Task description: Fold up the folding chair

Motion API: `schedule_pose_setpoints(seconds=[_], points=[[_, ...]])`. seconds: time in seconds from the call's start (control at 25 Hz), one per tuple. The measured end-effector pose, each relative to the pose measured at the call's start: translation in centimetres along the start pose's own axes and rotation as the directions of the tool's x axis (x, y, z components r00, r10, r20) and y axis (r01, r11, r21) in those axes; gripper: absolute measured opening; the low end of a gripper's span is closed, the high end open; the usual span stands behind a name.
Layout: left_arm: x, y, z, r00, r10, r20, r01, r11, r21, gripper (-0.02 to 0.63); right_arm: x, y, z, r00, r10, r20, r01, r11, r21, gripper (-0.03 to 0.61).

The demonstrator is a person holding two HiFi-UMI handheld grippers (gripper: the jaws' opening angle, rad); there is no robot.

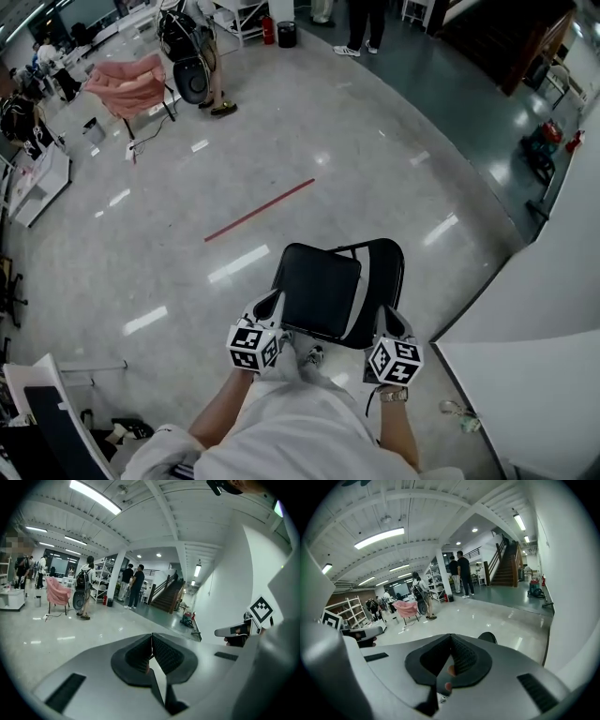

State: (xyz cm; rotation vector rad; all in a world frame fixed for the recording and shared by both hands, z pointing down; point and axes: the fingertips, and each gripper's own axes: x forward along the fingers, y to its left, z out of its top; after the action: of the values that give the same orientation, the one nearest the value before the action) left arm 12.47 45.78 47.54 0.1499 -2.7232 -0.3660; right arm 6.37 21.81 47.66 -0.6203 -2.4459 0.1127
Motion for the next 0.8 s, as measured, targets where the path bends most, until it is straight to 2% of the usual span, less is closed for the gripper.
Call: schedule_pose_setpoints(seconds=[0.24, 0.48, 0.56, 0.68, 0.8], points=[[3.7, 2.2, -2.1, 0.993, -0.062, -0.103, 0.060, 0.998, -0.028, 0.012, 1.3, -1.8, -0.9, 0.993, -0.086, -0.077, 0.087, 0.996, 0.011, 0.005], [7.4, 6.1, -4.2, 0.972, -0.126, -0.199, 0.113, 0.991, -0.073, 0.012, 4.2, -1.6, -2.5, 0.979, -0.103, -0.176, 0.099, 0.995, -0.032, 0.005], [8.6, 7.5, -5.6, 0.962, -0.140, -0.235, 0.119, 0.988, -0.100, 0.012, 5.3, -2.1, -3.6, 0.968, -0.125, -0.217, 0.120, 0.992, -0.037, 0.005], [10.0, 9.2, -8.4, 0.933, -0.167, -0.318, 0.128, 0.982, -0.138, 0.017, 6.3, -3.4, -4.9, 0.953, -0.164, -0.256, 0.161, 0.986, -0.033, 0.006], [11.2, 10.9, -11.2, 0.902, -0.180, -0.392, 0.125, 0.979, -0.161, 0.128, 7.0, -5.0, -5.8, 0.935, -0.203, -0.292, 0.198, 0.979, -0.047, 0.006]])
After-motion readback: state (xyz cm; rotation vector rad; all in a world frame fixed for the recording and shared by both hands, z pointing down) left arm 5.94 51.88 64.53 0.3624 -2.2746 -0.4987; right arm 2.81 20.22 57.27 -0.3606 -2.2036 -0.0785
